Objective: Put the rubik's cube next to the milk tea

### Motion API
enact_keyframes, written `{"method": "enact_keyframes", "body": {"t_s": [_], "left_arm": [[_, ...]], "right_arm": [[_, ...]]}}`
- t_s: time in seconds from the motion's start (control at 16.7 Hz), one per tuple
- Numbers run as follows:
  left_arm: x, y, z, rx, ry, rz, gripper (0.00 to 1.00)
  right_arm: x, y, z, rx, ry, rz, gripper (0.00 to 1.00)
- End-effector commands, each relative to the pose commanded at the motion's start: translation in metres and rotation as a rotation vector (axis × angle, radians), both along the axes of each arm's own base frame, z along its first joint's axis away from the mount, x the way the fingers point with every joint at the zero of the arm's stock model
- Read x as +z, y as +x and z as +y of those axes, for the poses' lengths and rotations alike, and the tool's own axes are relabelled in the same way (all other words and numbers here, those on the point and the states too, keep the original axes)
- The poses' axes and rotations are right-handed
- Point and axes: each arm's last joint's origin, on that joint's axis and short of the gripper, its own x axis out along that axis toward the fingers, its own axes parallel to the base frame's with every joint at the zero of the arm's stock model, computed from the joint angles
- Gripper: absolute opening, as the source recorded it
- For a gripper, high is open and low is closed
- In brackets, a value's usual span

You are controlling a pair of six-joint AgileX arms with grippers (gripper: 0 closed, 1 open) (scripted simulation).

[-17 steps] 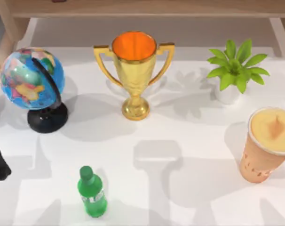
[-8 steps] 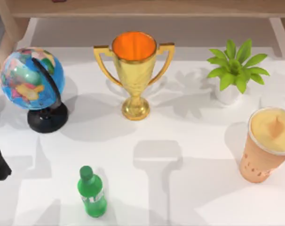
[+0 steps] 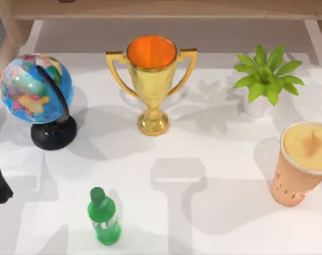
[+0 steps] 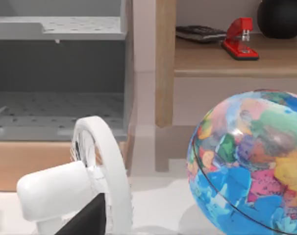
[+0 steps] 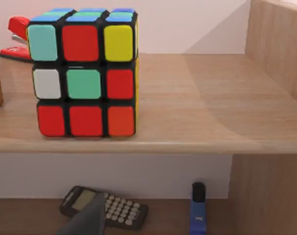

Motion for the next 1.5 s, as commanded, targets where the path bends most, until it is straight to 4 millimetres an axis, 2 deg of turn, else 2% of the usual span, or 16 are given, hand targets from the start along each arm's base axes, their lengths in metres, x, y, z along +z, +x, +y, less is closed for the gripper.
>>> {"method": "enact_keyframes", "body": {"t_s": [0.12, 0.24, 0.36, 0.48, 0.9, 1.32, 1.5], "left_arm": [[0.0, 0.0, 0.0, 0.0, 0.0, 0.0, 1.0], [0.0, 0.0, 0.0, 0.0, 0.0, 0.0, 1.0], [0.0, 0.0, 0.0, 0.0, 0.0, 0.0, 1.0], [0.0, 0.0, 0.0, 0.0, 0.0, 0.0, 1.0], [0.0, 0.0, 0.0, 0.0, 0.0, 0.0, 1.0], [0.0, 0.0, 0.0, 0.0, 0.0, 0.0, 1.0], [0.0, 0.0, 0.0, 0.0, 0.0, 0.0, 1.0]], "right_arm": [[0.003, 0.034, 0.023, 0.0, 0.0, 0.002, 1.0], [0.002, 0.06, 0.044, 0.0, 0.001, 0.0, 1.0], [0.0, 0.076, 0.059, 0.0, 0.003, -0.001, 1.0], [-0.002, 0.085, 0.067, 0.0, 0.004, -0.002, 1.0], [-0.002, 0.089, 0.067, 0.0, 0.003, -0.002, 1.0], [-0.001, 0.136, 0.069, 0.0, 0.004, -0.003, 1.0], [-0.002, 0.146, 0.068, 0.0, 0.004, -0.003, 1.0]]}}
